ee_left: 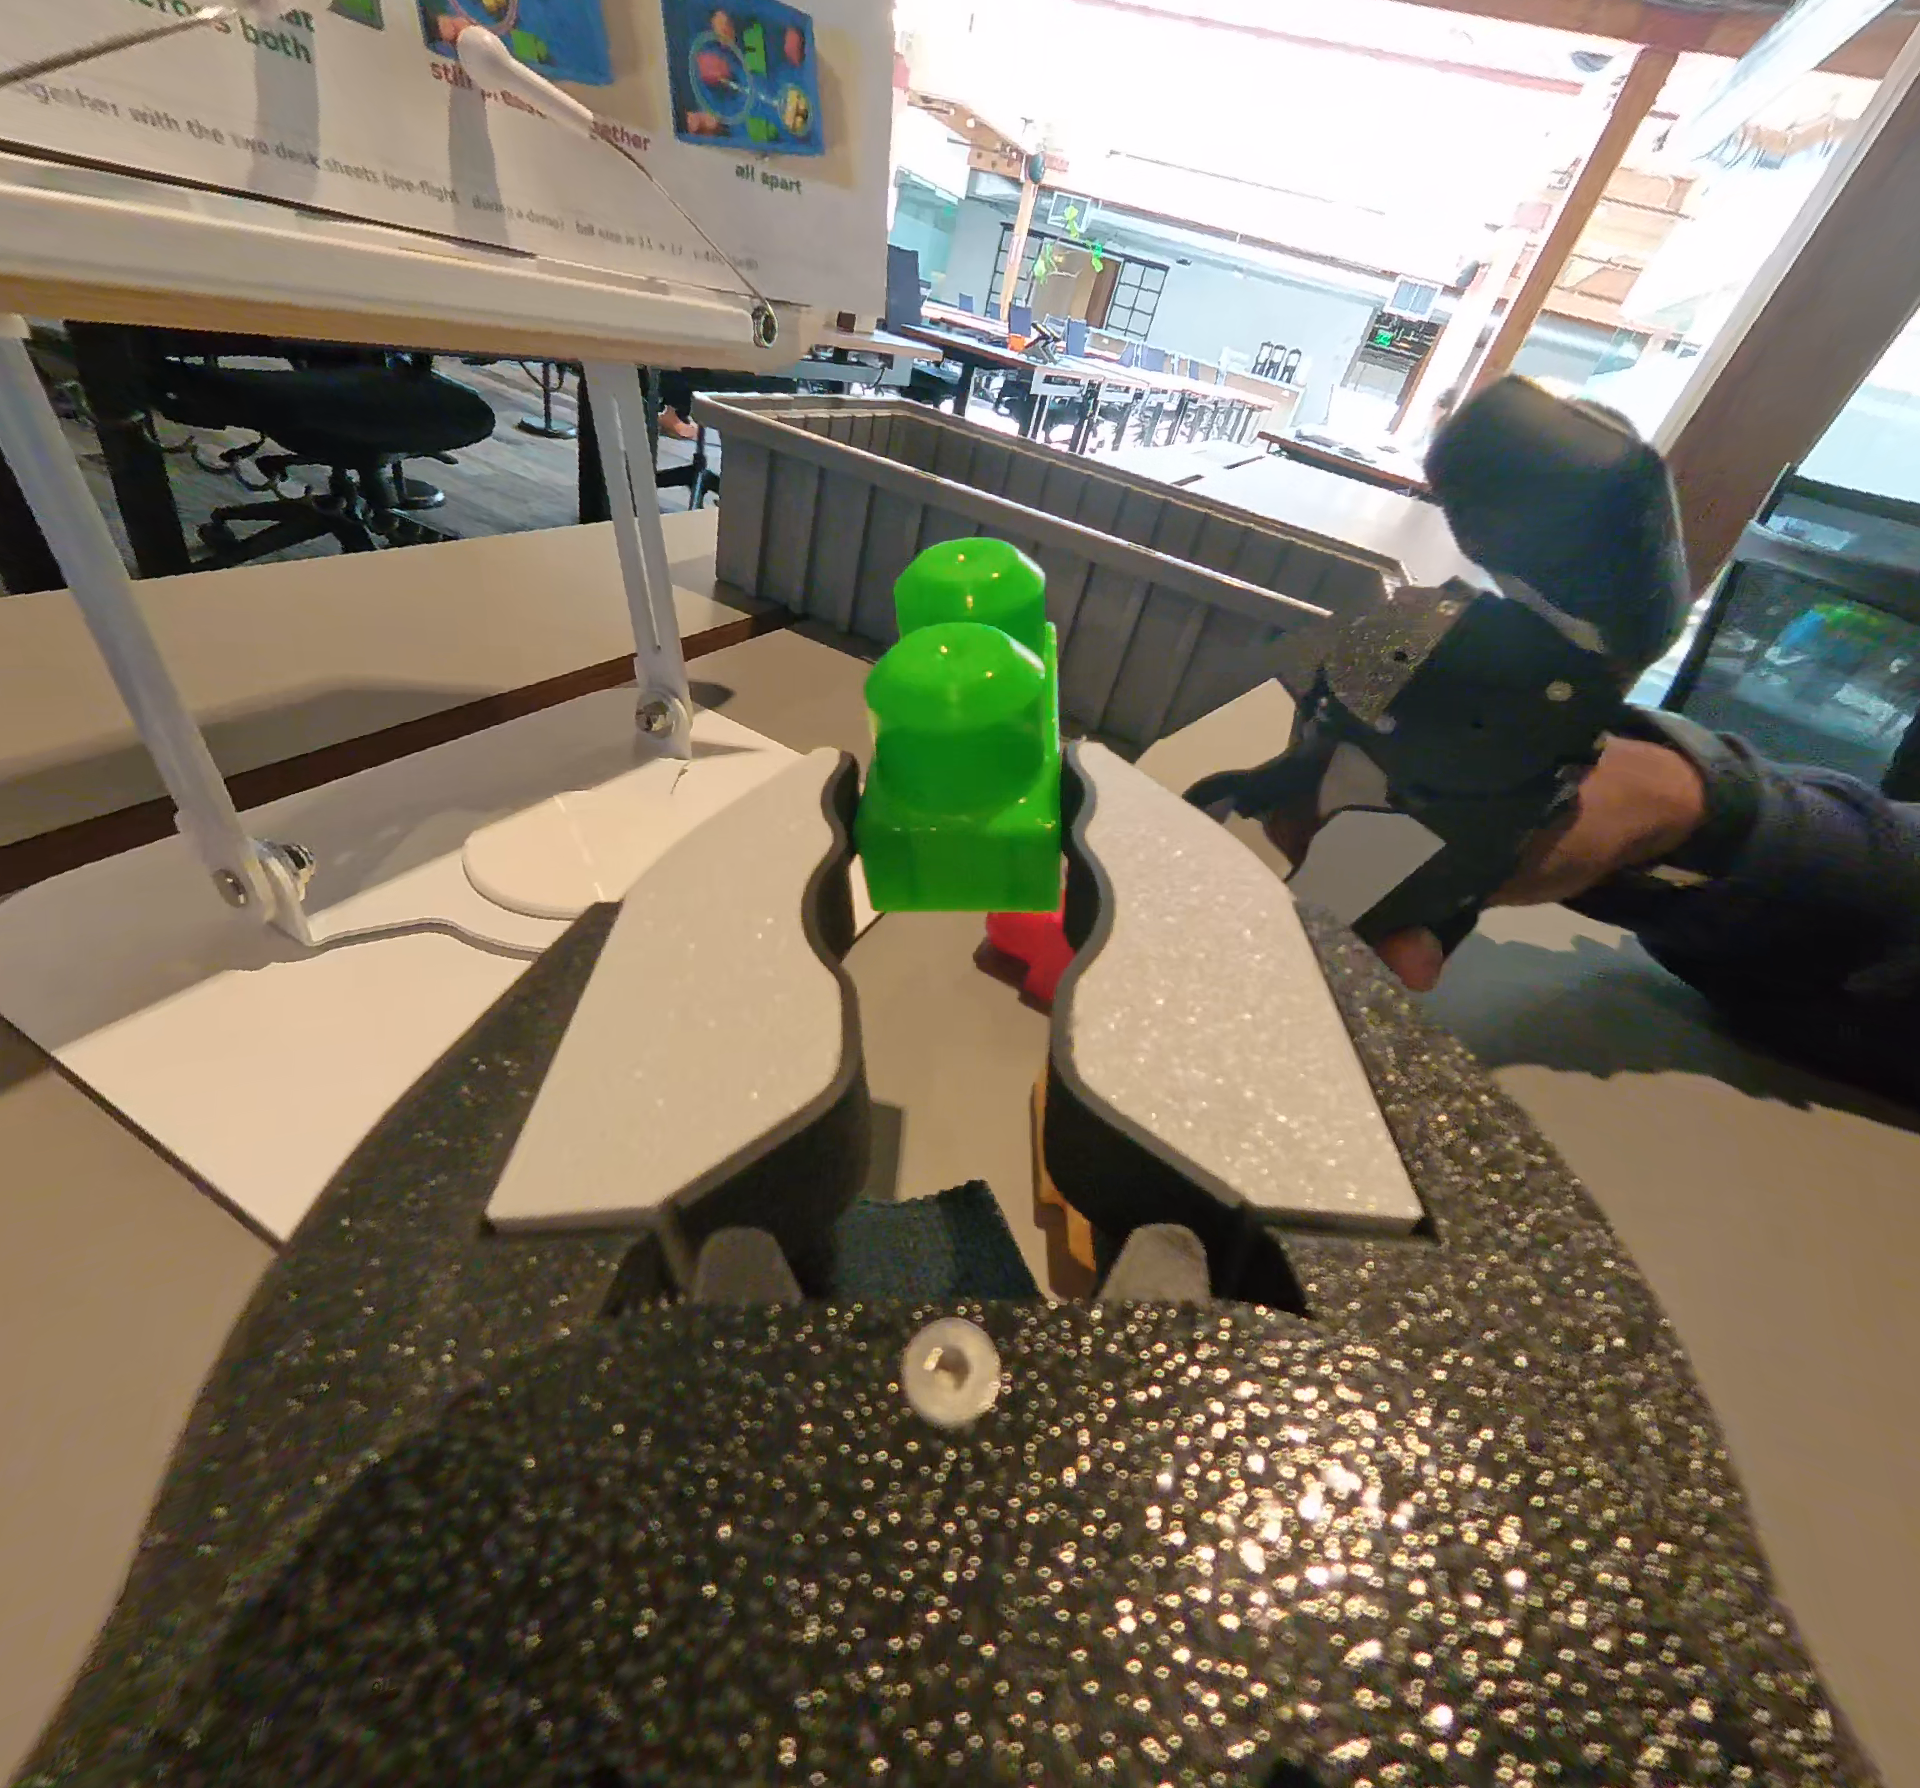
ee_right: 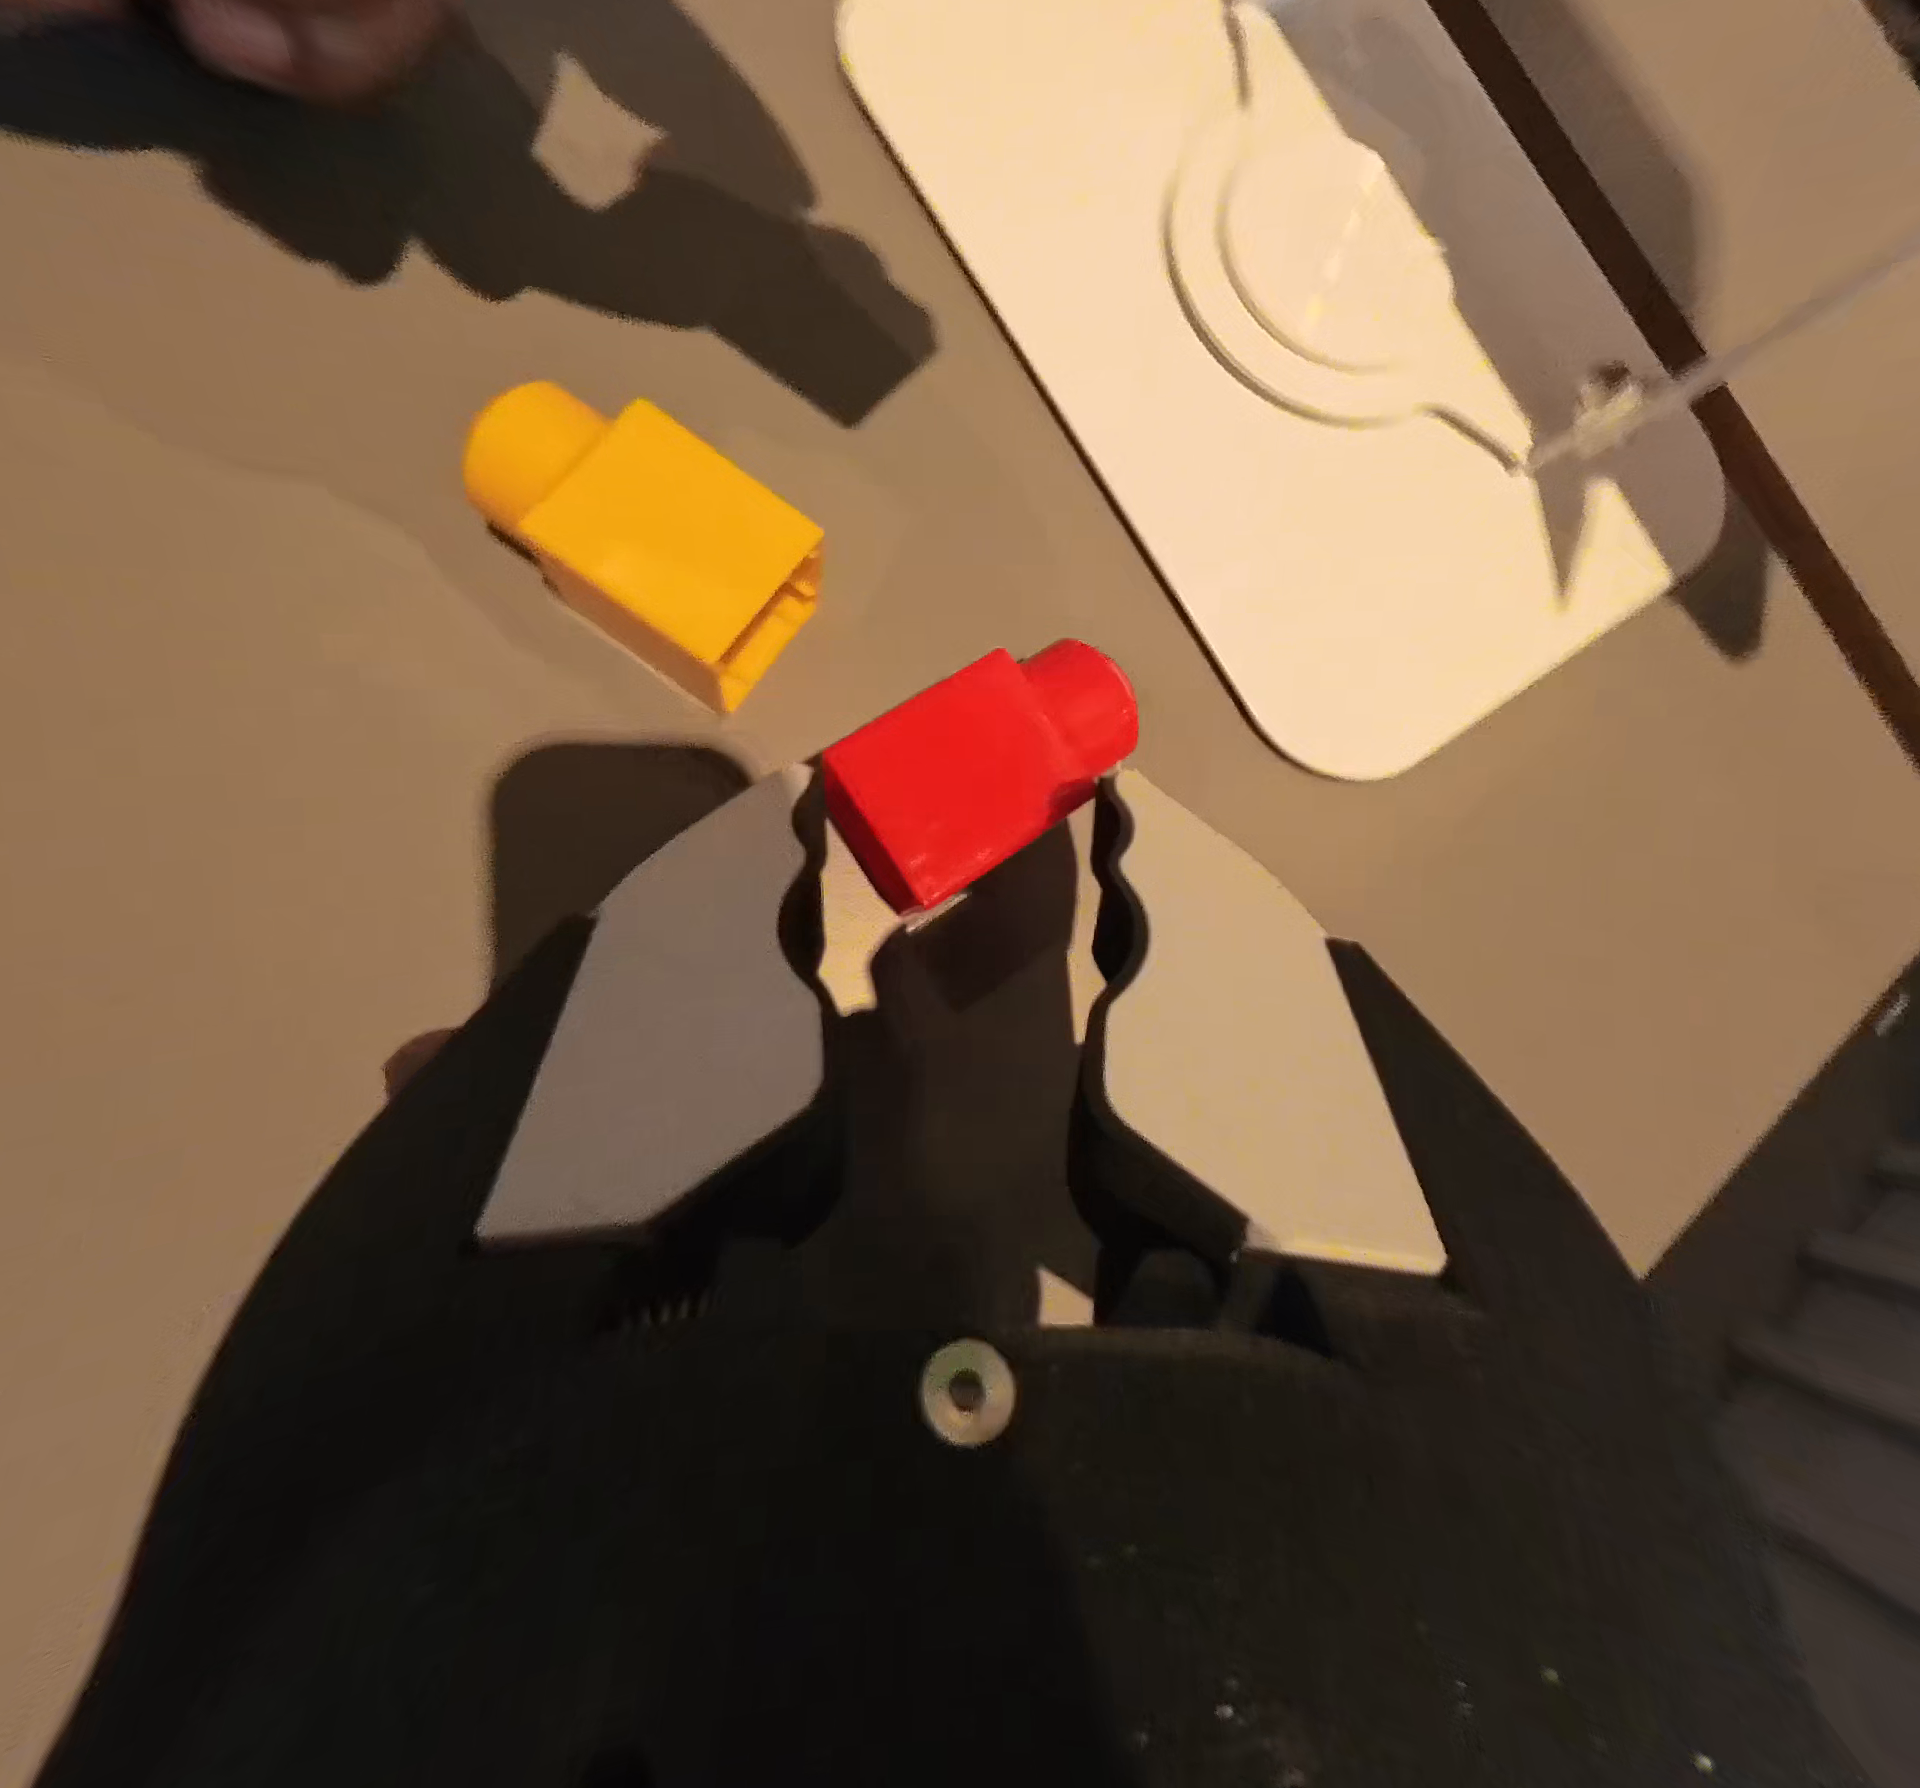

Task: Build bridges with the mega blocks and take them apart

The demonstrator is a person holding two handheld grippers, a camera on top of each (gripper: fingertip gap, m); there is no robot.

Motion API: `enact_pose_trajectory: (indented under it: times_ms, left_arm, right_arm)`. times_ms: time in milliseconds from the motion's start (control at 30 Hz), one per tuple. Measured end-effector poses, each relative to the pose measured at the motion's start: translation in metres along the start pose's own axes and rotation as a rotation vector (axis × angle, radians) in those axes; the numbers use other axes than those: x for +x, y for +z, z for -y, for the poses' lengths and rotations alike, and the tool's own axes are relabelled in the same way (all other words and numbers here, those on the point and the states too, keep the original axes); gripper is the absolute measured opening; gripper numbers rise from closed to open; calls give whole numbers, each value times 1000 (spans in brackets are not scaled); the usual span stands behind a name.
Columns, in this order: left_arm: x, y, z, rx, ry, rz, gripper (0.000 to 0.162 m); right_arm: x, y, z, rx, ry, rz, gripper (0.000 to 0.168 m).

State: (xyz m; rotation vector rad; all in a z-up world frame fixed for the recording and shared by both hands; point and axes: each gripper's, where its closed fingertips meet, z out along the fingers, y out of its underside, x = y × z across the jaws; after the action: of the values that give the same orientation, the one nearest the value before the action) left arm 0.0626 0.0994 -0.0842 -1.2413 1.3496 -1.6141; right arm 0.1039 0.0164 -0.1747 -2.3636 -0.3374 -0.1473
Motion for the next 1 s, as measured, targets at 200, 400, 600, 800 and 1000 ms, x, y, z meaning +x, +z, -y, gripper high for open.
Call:
enact_pose_trajectory:
  times_ms: [200, 400, 600, 800, 1000]
  left_arm:
    - [2, 1, -2, -11, -12, -19, 36]
    - [2, 0, -1, -11, -7, -16, 36]
    - [0, 0, -3, -18, -6, -10, 36]
    - [0, 0, -2, -12, -6, -6, 36]
    - [3, 1, -1, 2, -19, -23, 36]
  right_arm:
    - [-4, -5, -4, 133, -238, 147, 43]
    - [0, -11, -9, 70, -158, 156, 58]
    - [-2, -10, -10, -75, 85, 57, 53]
    - [-3, -6, -15, -130, 154, -11, 45]
    - [2, 5, -17, -97, 186, 13, 43]
